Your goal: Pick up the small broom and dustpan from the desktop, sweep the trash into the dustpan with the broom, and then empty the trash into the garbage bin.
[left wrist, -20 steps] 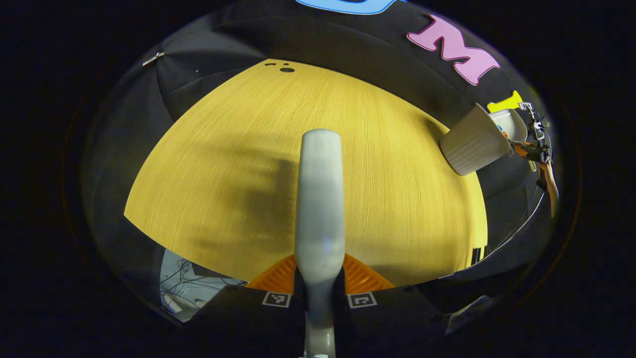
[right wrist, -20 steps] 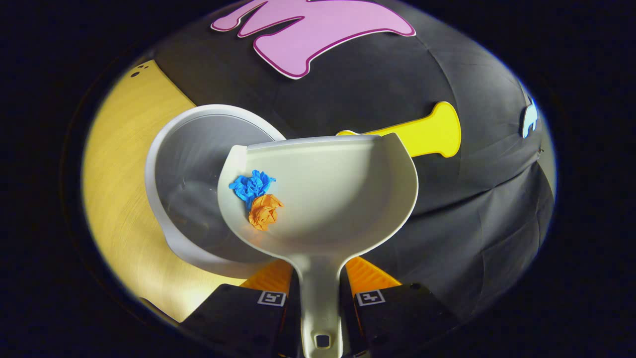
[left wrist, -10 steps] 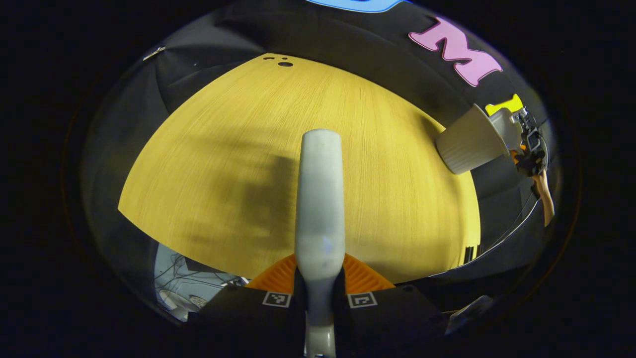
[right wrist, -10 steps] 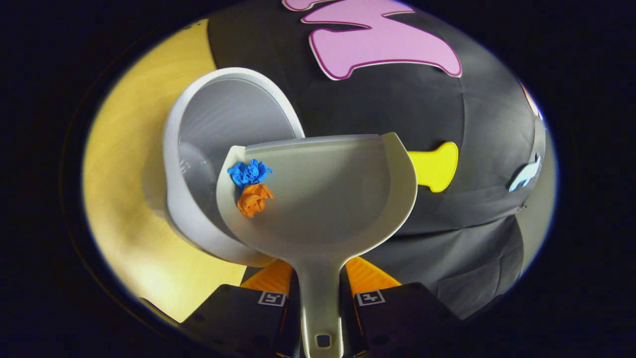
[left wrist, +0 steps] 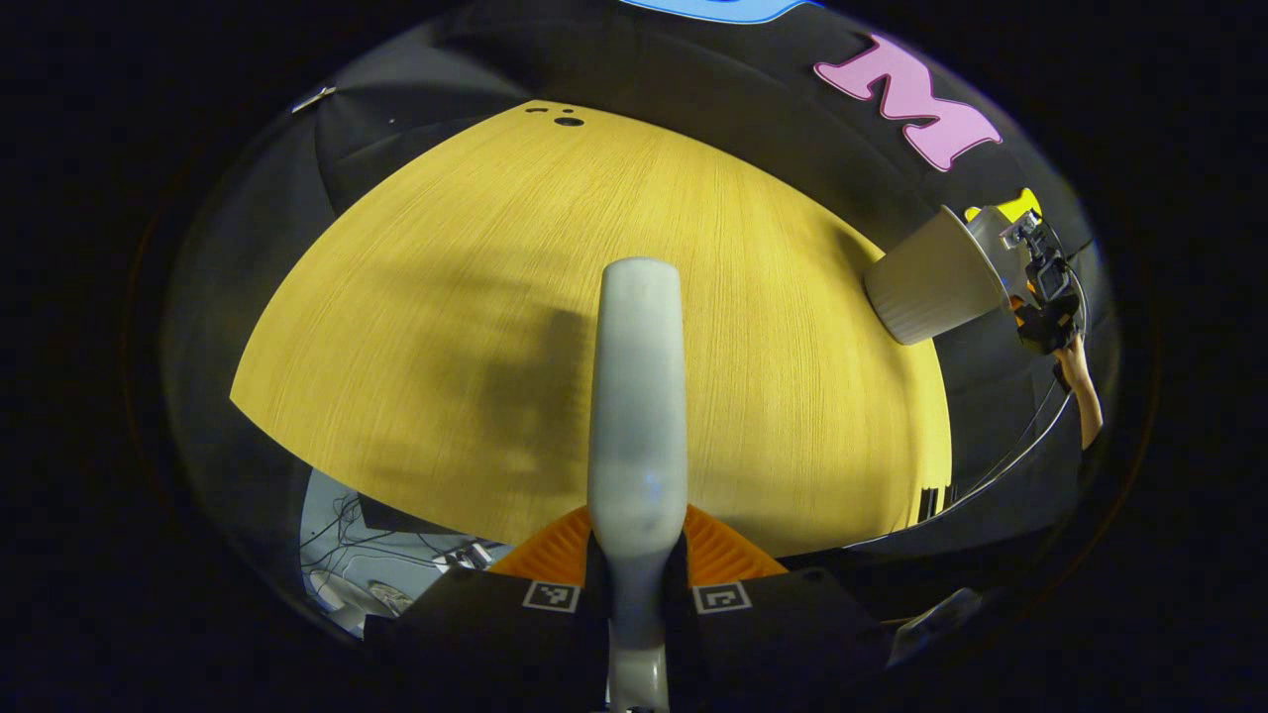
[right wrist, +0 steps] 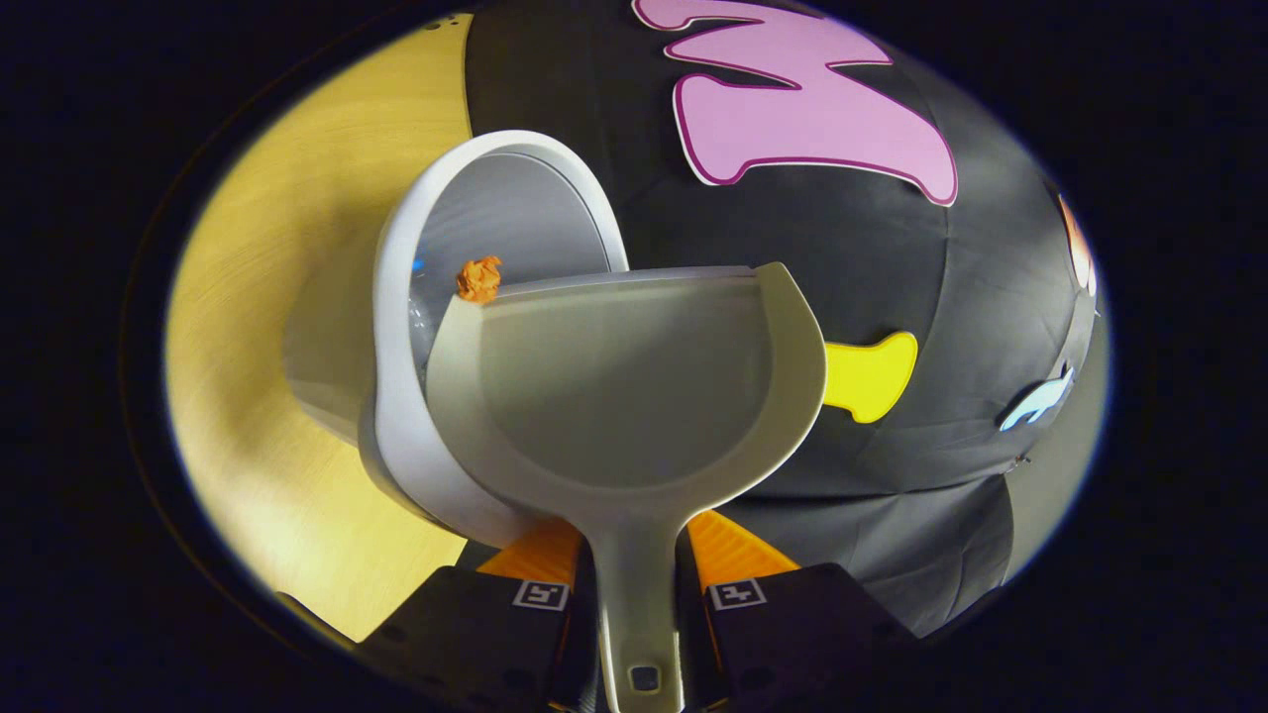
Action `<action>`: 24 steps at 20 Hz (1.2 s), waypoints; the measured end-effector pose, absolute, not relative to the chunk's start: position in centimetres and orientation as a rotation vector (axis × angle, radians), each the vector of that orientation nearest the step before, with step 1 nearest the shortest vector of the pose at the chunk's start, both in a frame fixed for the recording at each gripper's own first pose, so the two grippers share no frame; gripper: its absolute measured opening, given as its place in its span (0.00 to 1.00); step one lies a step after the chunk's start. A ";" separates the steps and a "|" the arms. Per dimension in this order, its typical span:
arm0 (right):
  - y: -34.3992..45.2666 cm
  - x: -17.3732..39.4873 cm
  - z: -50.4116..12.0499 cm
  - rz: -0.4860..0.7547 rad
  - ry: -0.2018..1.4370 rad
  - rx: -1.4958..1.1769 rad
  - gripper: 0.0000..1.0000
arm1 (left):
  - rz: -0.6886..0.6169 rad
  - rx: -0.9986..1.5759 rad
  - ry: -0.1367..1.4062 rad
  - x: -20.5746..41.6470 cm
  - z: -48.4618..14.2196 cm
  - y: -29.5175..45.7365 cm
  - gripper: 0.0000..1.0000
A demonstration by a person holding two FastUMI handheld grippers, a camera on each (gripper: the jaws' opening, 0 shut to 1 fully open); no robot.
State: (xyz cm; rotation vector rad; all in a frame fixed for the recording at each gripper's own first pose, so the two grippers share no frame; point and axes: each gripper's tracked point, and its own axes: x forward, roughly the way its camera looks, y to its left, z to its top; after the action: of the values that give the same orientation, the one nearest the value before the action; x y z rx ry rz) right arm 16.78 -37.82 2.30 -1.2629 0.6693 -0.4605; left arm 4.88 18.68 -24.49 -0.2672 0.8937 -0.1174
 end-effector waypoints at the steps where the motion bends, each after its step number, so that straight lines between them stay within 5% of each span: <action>1: -37.9 16.8 2.3 -0.463 0.675 -1.228 0.36 | -0.114 -0.269 0.893 4.9 -24.4 18.8 0.27; 11: -37.1 15.5 7.0 -0.548 0.561 -0.584 0.36 | -0.089 -0.257 0.825 5.5 -21.9 19.0 0.28; 24: -34.3 16.9 9.5 -0.299 0.393 -0.221 0.40 | -0.047 -0.207 0.651 5.6 -18.1 17.1 0.27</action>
State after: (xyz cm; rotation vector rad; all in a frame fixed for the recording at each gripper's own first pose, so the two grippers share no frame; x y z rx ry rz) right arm 16.94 -34.34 9.47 -0.2207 0.3932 -0.2992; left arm 5.61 17.07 -18.07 -0.2074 0.6514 -0.0467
